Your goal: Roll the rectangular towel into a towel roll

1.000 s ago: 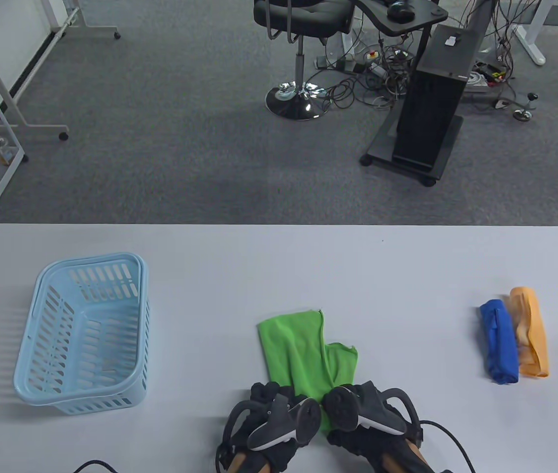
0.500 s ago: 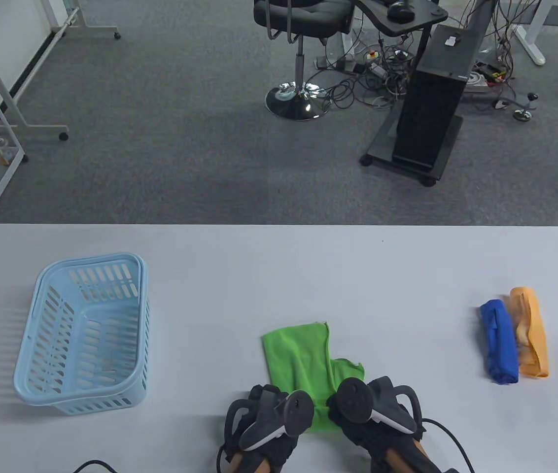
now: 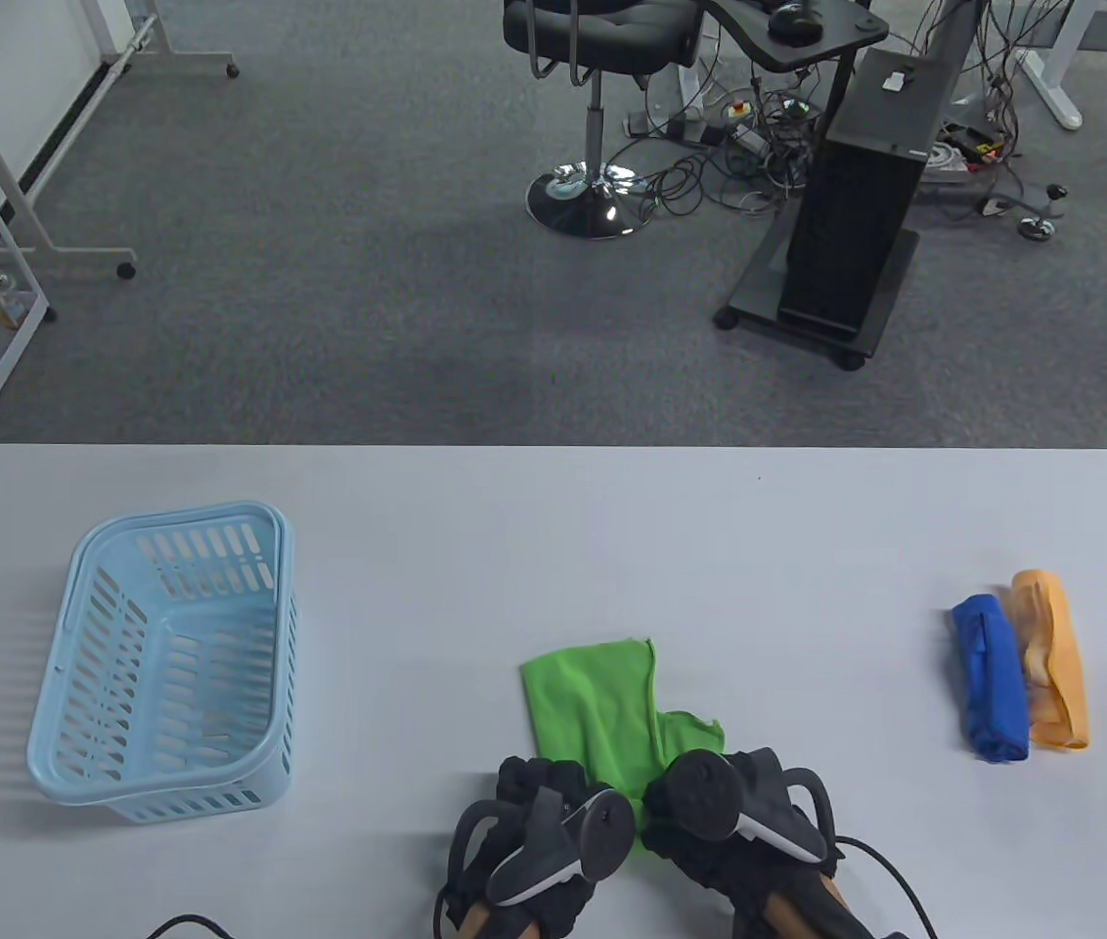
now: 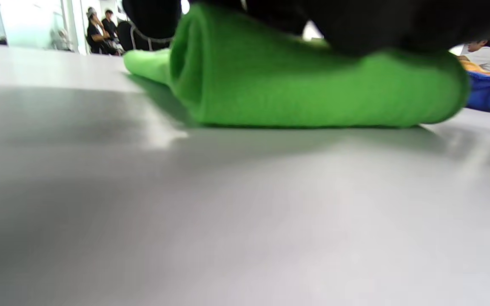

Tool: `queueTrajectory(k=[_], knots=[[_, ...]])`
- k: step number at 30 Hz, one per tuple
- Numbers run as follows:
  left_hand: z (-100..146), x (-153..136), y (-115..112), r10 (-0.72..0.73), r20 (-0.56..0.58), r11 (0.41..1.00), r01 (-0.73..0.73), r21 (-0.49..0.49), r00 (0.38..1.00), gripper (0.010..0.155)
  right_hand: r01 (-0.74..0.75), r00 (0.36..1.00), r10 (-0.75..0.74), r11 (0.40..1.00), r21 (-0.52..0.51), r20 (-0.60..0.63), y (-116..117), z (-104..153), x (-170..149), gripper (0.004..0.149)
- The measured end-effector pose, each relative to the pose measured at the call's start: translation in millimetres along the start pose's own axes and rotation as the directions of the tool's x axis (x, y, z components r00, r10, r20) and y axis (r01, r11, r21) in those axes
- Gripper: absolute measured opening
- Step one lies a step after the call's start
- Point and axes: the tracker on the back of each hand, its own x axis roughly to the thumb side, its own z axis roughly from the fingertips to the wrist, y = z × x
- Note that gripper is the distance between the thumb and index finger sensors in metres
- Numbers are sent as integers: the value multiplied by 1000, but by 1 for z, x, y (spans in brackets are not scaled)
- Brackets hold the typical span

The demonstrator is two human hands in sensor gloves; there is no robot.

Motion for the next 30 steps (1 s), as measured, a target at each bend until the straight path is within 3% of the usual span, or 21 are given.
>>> queueTrajectory(k=[2, 4, 7, 14, 21, 26, 28, 30], knots=[[-1, 2, -2, -45, 3, 998, 45, -39, 999, 77, -51, 999, 51, 997, 61, -7, 4, -1, 0, 74], [-3, 6, -6, -155, -10, 983, 153, -97, 988, 75, -90, 995, 94, 992, 93, -32, 8, -2, 2, 75], [-4, 1, -4, -60, -33, 997, 59, -47, 998, 67, -53, 998, 55, 998, 29, -44, 5, -2, 3, 69], [-2, -13, 5, 100, -71, 995, -101, -14, 992, 63, 11, 999, -12, 1000, -18, -46, 0, -2, -4, 61], [-2, -13, 8, 86, -76, 996, -85, 17, 993, 57, -5, 998, -1, 996, -89, -59, 1, -1, -6, 62], [-1, -13, 4, 76, -97, 997, -74, 22, 992, 58, 95, 993, -105, 981, -166, -50, -3, -2, -3, 52], [-1, -13, 5, 48, -119, 998, -45, 32, 992, 60, 71, 996, -80, 982, -175, -43, -2, -2, -2, 48], [0, -10, 10, 47, -101, 995, -38, 89, 994, 50, 15, 999, -23, 980, -197, -37, 0, 0, 1, 47]])
